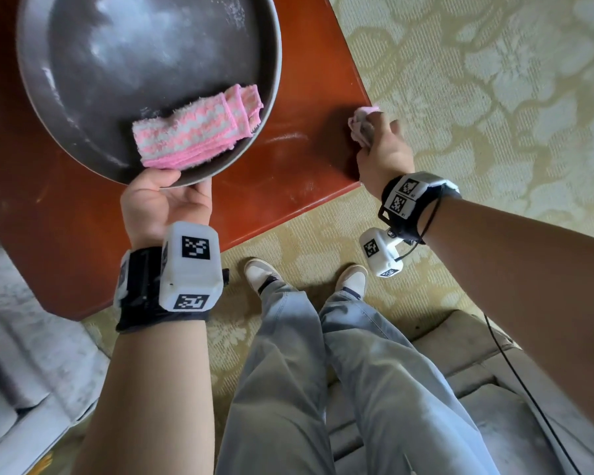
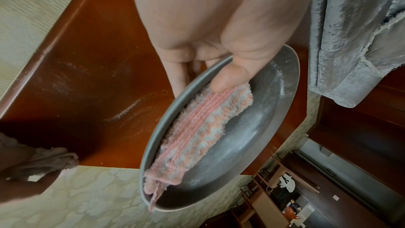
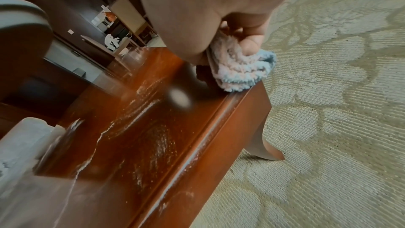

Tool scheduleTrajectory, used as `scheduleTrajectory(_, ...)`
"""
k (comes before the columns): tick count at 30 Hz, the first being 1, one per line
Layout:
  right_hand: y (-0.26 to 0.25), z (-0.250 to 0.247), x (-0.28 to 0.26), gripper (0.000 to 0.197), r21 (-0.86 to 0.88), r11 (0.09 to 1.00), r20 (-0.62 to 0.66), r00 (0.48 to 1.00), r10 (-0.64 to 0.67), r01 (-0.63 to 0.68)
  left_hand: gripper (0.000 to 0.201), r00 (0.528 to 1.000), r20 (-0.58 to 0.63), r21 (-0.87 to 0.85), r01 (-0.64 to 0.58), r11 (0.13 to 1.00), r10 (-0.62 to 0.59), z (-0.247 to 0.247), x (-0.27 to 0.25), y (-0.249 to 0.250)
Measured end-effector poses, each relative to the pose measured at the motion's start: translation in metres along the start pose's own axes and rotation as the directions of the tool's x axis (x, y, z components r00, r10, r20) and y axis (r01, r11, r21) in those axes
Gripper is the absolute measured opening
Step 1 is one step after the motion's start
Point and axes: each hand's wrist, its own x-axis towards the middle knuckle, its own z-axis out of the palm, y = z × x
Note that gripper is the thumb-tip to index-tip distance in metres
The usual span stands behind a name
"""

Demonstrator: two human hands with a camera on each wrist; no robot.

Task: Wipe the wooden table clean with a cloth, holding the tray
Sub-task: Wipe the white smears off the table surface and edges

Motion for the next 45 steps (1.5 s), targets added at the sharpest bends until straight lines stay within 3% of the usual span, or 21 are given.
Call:
scheduleTrajectory(5, -0.009, 0.014, -0.004, 0.06, -0.14, 0.99, 0.01, 1.0, 0.026, -0.024, 0.074, 1.0, 0.011, -0.006, 0.017, 1.0, -0.017, -0.008, 0.012, 0.011)
scheduleTrajectory(11, -0.04, 0.04, -0.02, 0.064, -0.242, 0.969, 0.11, 0.992, 0.066, -0.038, 0.053, 0.997, 0.052, 0.017, 0.058, 0.998, -0.059, -0.01, 0.023, 0.025)
scheduleTrajectory(20, -0.087, 0.088, -0.043, 0.061, -0.299, 0.946, 0.105, 0.99, -0.096, 0.124, 0.053, 0.998, 0.048, -0.009, 0.047, 0.999, -0.047, -0.022, 0.03, 0.06)
scheduleTrajectory(24, -0.112, 0.104, -0.05, 0.06, -0.267, 0.938, 0.19, 0.966, -0.175, 0.222, 0.06, 0.999, 0.028, -0.011, 0.027, 1.0, -0.027, -0.028, 0.03, 0.076)
scheduleTrajectory(27, -0.115, 0.093, -0.049, 0.061, -0.131, 0.963, 0.239, 0.951, -0.198, 0.234, 0.055, 0.999, 0.021, 0.004, 0.035, 0.999, -0.035, -0.024, 0.027, 0.086)
scheduleTrajectory(29, -0.11, 0.077, -0.046, 0.062, -0.015, 0.972, 0.207, 0.952, -0.226, 0.234, 0.056, 0.999, 0.019, 0.003, 0.036, 0.999, -0.036, -0.017, 0.025, 0.087)
scheduleTrajectory(32, -0.098, 0.049, -0.035, 0.051, 0.131, 0.971, 0.038, 0.977, -0.208, 0.202, 0.069, 0.999, 0.012, 0.009, 0.049, 0.999, -0.049, 0.0, 0.022, 0.08)
scheduleTrajectory(35, -0.08, 0.025, -0.013, 0.037, 0.209, 0.97, -0.088, 0.99, -0.108, 0.124, 0.068, 0.997, 0.02, 0.018, 0.073, 0.997, -0.073, 0.021, 0.025, 0.066)
scheduleTrajectory(40, -0.047, -0.014, 0.023, 0.04, 0.258, 0.966, -0.2, 0.977, 0.076, -0.022, 0.073, 0.996, 0.014, 0.077, 0.091, 0.993, -0.092, 0.057, 0.033, 0.045)
scheduleTrajectory(45, -0.036, -0.026, 0.053, 0.048, 0.158, 0.985, -0.125, 0.988, 0.09, -0.07, 0.071, 0.997, 0.038, 0.075, 0.07, 0.995, -0.073, 0.082, 0.045, 0.037)
